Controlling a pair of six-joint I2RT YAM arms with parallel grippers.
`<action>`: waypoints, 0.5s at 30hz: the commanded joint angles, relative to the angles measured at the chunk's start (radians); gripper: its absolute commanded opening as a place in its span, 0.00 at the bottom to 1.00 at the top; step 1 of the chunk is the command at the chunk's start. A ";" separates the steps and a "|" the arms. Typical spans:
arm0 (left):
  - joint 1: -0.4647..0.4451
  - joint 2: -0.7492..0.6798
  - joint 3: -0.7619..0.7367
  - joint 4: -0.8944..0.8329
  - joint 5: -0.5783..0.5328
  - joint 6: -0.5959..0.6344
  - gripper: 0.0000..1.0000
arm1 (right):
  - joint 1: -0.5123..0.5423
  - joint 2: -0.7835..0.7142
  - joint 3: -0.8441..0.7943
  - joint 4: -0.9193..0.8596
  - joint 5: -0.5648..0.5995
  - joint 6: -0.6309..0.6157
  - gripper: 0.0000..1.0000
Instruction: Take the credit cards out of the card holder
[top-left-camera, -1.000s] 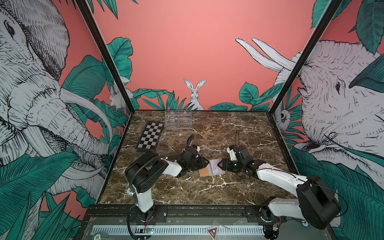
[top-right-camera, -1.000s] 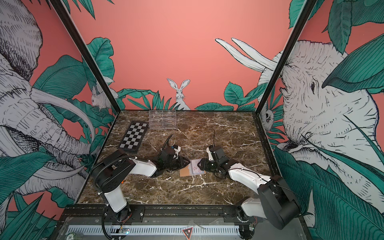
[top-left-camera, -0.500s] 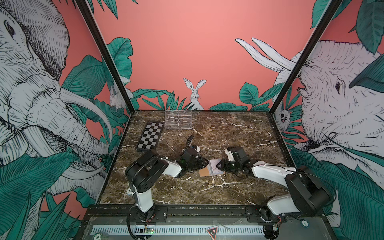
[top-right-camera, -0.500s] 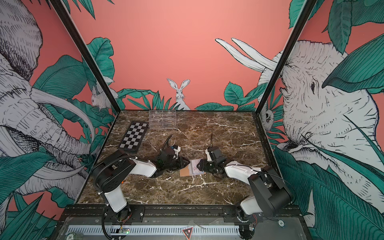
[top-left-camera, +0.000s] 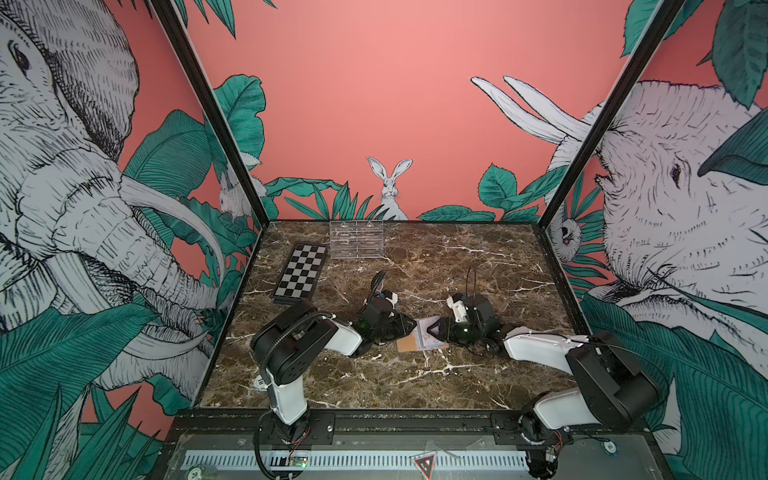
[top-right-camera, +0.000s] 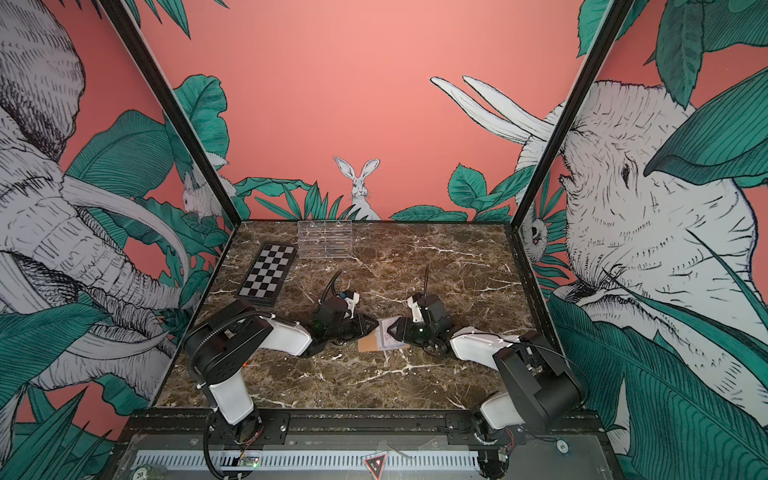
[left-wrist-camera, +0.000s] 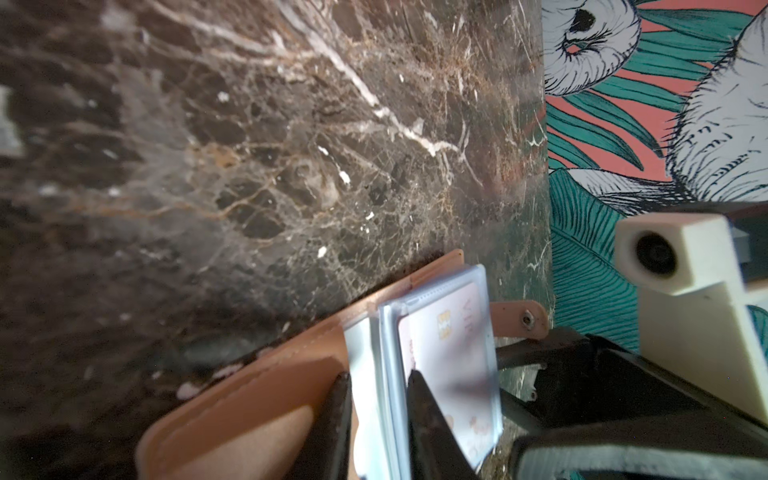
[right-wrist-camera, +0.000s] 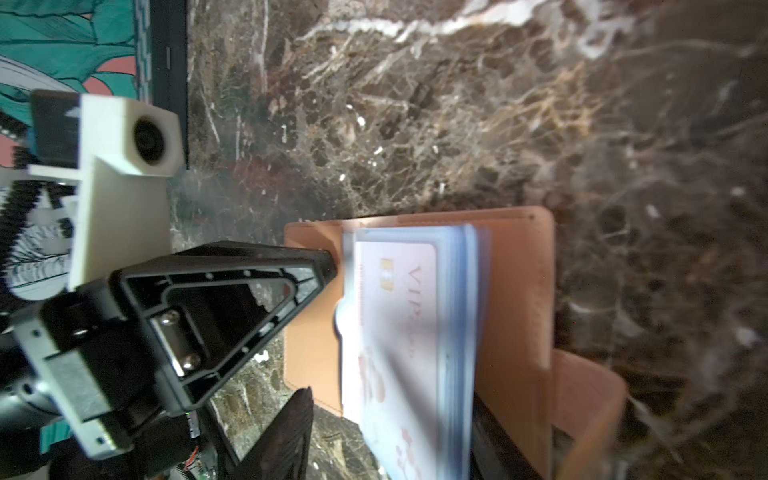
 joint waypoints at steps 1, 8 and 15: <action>-0.006 0.022 -0.028 -0.044 -0.006 0.001 0.26 | 0.016 -0.018 0.008 0.142 -0.089 0.048 0.54; -0.004 -0.020 -0.032 -0.004 -0.016 -0.013 0.28 | 0.086 0.078 0.117 0.144 -0.103 0.053 0.55; 0.055 -0.175 -0.065 -0.114 -0.057 -0.010 0.50 | 0.106 0.213 0.160 0.186 -0.102 0.085 0.53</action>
